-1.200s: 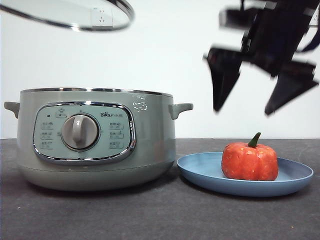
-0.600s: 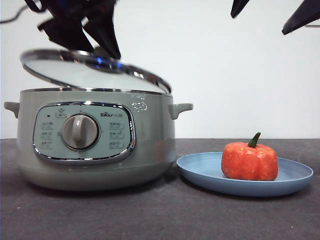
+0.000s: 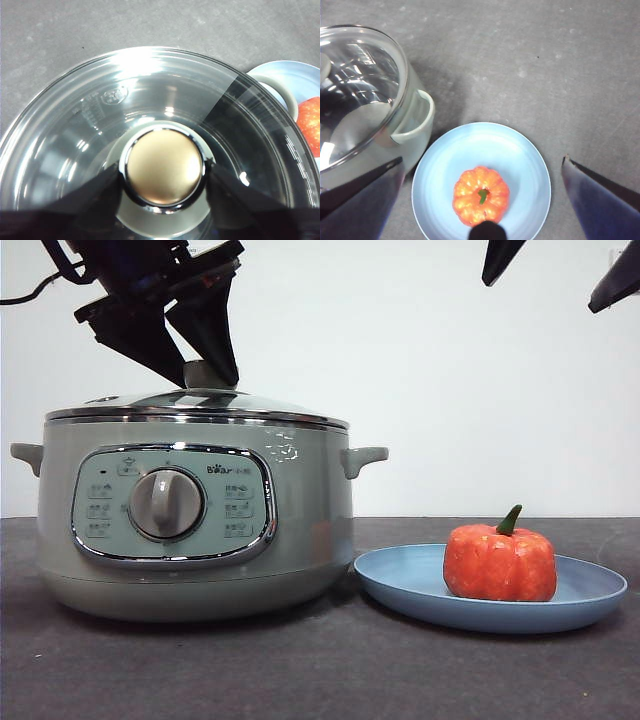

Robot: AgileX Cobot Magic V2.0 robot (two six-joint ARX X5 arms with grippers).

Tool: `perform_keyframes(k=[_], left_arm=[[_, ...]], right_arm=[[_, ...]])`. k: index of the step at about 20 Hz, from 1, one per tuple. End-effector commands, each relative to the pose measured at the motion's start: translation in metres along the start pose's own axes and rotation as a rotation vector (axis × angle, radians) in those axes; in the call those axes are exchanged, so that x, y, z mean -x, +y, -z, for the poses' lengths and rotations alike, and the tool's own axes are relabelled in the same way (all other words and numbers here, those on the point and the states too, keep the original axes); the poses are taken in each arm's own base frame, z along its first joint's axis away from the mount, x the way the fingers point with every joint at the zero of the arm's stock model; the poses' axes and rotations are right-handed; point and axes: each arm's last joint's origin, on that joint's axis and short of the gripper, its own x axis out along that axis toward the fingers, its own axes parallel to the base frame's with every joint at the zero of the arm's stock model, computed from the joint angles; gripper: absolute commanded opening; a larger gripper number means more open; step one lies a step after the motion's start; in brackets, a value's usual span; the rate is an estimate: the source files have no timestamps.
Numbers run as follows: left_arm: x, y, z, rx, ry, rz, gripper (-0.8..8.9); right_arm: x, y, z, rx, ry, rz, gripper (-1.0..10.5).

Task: Take the pumpkin out from the steamer,put the pumpkin in the blue plate,close the lid

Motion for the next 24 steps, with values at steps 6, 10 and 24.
perform_keyframes(k=[6,10,24], left_arm=[[0.029,-0.004,0.005,-0.019,0.042,0.013,4.07],[0.067,-0.006,0.013,-0.016,0.117,0.017,2.44],[0.145,-0.009,0.127,-0.063,-0.382,-0.090,-0.08]], right_arm=[[0.001,-0.001,0.009,0.013,0.076,0.005,5.3],[0.003,-0.002,0.015,0.029,0.136,0.013,4.5],[0.061,-0.020,0.083,0.033,-0.408,-0.033,-0.2]])
